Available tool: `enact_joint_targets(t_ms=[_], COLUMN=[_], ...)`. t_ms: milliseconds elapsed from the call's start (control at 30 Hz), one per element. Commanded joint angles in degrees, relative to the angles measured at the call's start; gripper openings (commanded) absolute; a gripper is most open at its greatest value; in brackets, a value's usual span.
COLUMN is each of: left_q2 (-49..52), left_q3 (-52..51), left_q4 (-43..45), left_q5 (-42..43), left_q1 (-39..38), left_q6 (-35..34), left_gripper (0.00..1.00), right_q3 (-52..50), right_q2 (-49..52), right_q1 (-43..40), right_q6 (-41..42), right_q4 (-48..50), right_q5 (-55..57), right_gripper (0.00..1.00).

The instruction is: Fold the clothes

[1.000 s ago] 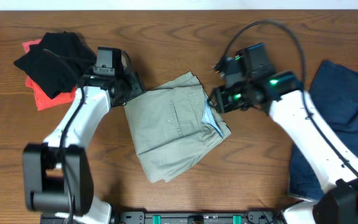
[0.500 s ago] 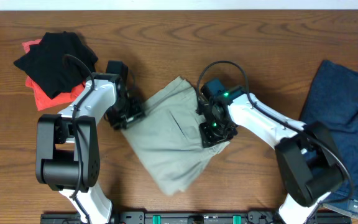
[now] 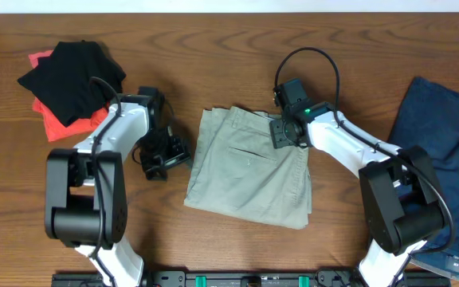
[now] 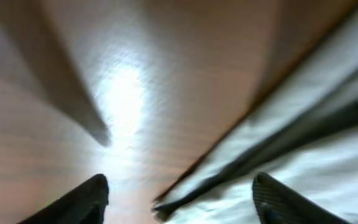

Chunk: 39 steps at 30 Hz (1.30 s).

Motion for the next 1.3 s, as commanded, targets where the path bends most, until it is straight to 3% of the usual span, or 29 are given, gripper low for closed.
enact_joint_targets(t_ms=[0,67,300,433,700,800,867,933,967,1000,1033,1267], left_q2=[-3.7,-3.7,-0.6,3.0,8.5,8.5,8.5,8.4,8.3,8.2,8.0,2.7], left_q3=[-0.1,-0.2,-1.0,-1.2,-1.2,-1.2,-1.2,-1.2,-1.2,-1.1,-0.8,5.6], left_q4=[4.2,6.4,13.2,13.9,13.7,13.7,14.0,14.2,14.2,13.9,13.3,7.0], left_q5=[4.8,6.4,7.1,7.5,17.4,17.6,17.2,15.5,14.4,12.0,9.2,-14.0], left_q1=[0.2,0.2,-1.3,-3.0,-9.1,-11.8,-13.0,-13.4,-13.4,-13.1,-12.6,-4.4], left_q6=[4.5,5.1,7.0,7.1,11.9,13.3,13.4,13.4,13.4,13.3,12.5,5.9], left_gripper=[0.93,0.98,0.98,0.98,0.99,0.94,0.78,0.51,0.36,0.12,0.06,0.06], right_q3=[-0.2,-0.2,-0.2,-0.2,-0.2,-0.2,-0.2,-0.2,-0.2,-0.1,-0.1,1.0], right_q2=[0.7,0.7,0.7,0.7,0.7,0.7,0.7,0.7,0.7,0.7,0.6,-6.7], right_q1=[0.7,0.8,0.8,0.8,0.8,0.8,0.8,0.8,0.7,0.7,0.7,-0.3], right_q6=[-0.6,-0.6,-0.4,-0.4,-0.4,-0.4,-0.5,-0.4,-0.4,-0.4,-0.4,-0.4], right_q4=[-0.5,-0.6,-0.9,-1.4,-1.5,-1.5,-1.5,-1.7,-1.7,-1.8,-1.8,-6.1], right_q5=[1.3,1.1,1.1,1.1,1.1,1.2,1.2,1.2,1.2,1.2,1.2,1.4], right_gripper=[0.65,0.66,0.67,0.68,0.68,0.68,0.68,0.68,0.68,0.68,0.68,0.72])
